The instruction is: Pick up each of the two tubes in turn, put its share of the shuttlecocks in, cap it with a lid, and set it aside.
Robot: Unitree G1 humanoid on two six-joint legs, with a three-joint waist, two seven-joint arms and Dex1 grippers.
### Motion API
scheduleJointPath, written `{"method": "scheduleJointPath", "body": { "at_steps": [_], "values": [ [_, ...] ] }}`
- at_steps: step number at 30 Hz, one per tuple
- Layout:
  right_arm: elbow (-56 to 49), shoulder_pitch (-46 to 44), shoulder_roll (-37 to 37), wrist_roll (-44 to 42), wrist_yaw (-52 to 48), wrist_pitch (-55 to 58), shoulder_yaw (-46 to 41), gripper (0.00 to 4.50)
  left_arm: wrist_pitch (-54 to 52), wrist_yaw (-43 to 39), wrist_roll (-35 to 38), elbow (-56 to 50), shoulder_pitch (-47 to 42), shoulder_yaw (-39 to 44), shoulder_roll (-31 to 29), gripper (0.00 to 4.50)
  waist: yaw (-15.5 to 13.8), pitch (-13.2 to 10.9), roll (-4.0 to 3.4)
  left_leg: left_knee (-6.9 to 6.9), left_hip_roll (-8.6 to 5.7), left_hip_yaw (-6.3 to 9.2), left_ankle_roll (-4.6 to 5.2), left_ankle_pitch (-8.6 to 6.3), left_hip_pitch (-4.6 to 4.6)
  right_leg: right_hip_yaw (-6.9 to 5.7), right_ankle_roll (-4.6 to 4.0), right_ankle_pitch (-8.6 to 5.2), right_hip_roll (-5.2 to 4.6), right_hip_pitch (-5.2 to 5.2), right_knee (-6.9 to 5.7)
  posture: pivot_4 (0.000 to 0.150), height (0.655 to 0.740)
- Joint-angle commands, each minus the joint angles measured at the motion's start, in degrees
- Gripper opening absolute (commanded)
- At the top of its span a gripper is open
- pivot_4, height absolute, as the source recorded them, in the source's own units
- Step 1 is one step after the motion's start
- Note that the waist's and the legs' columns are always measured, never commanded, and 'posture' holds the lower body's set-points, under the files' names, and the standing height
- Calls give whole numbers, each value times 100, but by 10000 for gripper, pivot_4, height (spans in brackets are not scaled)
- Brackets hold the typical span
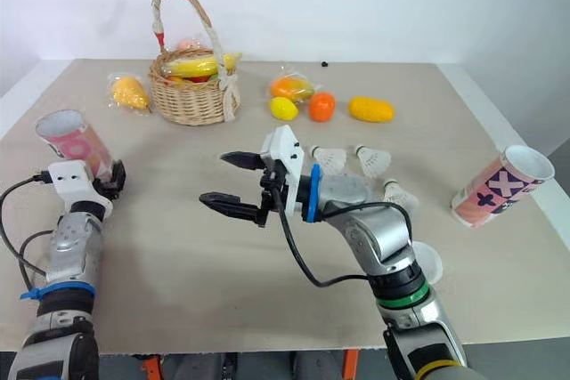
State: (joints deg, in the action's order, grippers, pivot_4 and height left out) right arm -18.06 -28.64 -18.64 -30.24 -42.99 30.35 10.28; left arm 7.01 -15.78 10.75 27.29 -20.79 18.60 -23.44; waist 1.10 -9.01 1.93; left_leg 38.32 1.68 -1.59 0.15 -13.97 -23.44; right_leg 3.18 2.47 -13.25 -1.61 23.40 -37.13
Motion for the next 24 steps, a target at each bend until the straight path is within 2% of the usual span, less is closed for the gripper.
{"method": "scheduleJointPath", "body": {
  "at_steps": [1, 3, 5, 8, 14, 19, 24],
  "values": [
    [-552, 564, -10, 488, 777, -449, -485, 45000, -684, -1381, 177, -1101, 288, -516, -709, 32997, 1, -1, 0, -2, -2, -5, -2, -1, 0, 2, 0, -1, -4, 4, 0, 1500, 7400],
    [-781, 1070, -15, 952, 1283, -704, -619, 45000, -1168, -2357, 297, -1746, 430, -839, -1410, 32997, 2, 0, 14, -10, -3, -2, -4, -2, -9, -1, -4, -7, -6, 13, 2, 1500, 7400],
    [-886, 1369, 11, 1332, 1658, -900, -655, 45000, -1524, -2978, 400, -2090, 453, -1012, -1931, 32997, 5, -3, 10, -21, -3, -6, -8, -2, -10, -1, -9, -13, -8, 22, 2, 1500, 7400],
    [-993, 1720, 274, 1593, 2310, -852, -806, 45000, -1948, -4366, 392, -2506, 302, -1510, -2982, 32997, 17, -4, 8, -40, -2, -15, -22, 7, -11, 6, -21, -20, -5, 42, -5, 1500, 7400],
    [-406, 1672, 644, 1934, 2956, -510, -731, 45000, -2487, -6236, 239, -3100, -149, -2542, -4055, 32997, 37, -9, 0, -70, 9, -35, -33, 16, -6, 23, -49, -44, 34, 66, -16, 1500, 7400],
    [565, 1219, 769, 2042, 2982, -593, -729, 45000, -2777, -6612, -130, -3634, -497, -3127, -4159, 32997, 41, -12, -4, -74, 8, -46, -33, 16, -25, 44, -47, -62, 56, 86, -35, 1500, 7400],
    [1363, 810, 832, 2133, 2992, -879, -806, 45000, -2881, -6627, -232, -3674, -620, -3207, -4020, 32997, 51, -12, -4, -74, 8, -45, -33, 16, -35, 51, -42, -64, 62, 96, -36, 1500, 7400]
  ]
}}
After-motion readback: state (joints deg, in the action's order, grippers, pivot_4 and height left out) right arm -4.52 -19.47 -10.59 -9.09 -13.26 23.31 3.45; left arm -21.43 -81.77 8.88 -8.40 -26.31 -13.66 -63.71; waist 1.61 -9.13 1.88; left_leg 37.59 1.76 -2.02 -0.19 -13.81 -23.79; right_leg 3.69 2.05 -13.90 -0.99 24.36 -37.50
